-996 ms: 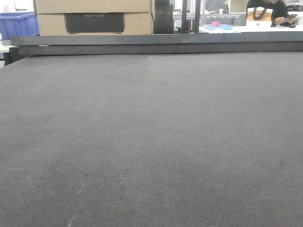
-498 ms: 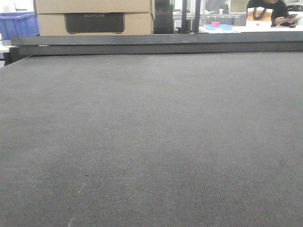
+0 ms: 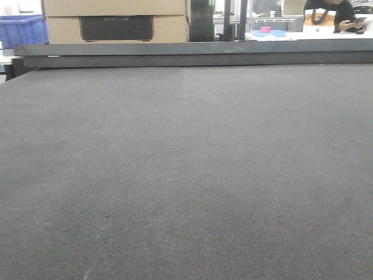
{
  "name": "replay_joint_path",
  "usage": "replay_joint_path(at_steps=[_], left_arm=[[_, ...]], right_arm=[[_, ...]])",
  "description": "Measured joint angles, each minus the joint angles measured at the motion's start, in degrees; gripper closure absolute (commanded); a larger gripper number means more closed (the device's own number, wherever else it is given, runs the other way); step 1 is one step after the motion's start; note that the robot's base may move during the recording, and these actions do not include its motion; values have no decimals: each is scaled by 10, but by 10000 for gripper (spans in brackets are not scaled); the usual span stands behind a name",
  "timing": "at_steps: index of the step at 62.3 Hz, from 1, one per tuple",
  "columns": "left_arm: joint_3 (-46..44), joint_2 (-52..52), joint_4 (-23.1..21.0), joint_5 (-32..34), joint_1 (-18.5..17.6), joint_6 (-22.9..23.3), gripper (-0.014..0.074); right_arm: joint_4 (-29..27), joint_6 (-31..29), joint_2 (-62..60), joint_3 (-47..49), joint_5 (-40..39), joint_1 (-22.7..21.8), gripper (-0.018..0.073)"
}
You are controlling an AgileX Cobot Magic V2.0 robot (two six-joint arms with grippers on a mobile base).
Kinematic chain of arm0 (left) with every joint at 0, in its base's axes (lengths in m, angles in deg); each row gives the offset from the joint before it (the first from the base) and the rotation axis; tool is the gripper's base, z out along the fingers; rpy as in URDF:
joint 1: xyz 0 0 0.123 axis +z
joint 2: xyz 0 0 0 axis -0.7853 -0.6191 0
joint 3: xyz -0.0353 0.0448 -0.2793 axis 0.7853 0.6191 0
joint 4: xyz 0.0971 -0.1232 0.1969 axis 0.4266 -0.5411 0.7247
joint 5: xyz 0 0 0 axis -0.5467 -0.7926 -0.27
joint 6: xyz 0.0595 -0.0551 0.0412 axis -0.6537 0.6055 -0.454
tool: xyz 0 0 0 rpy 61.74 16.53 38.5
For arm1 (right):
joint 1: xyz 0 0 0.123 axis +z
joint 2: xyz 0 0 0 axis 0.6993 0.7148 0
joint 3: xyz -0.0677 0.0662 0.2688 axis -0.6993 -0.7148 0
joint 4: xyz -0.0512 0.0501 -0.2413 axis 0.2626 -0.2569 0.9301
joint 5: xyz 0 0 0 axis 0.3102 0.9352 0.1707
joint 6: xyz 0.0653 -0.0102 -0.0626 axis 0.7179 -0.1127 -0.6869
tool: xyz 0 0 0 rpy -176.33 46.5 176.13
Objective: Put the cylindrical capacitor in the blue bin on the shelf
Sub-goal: 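Lower both grippers over the brown capacitor and orange cylinder on the table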
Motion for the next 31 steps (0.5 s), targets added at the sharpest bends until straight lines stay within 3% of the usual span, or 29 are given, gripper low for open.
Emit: replay_joint_path(at_steps=[8, 15, 31], left_arm=[[-42, 0, 0, -51, 0, 0, 708], [-140, -8, 0, -165, 0, 0, 708], [-321, -167, 1, -320, 1, 0, 708]], right_arm=[[-22, 0, 0, 16, 16, 0, 727], [-33, 0, 0, 82, 83, 0, 727], [-58, 0, 89, 235, 235, 0, 727]])
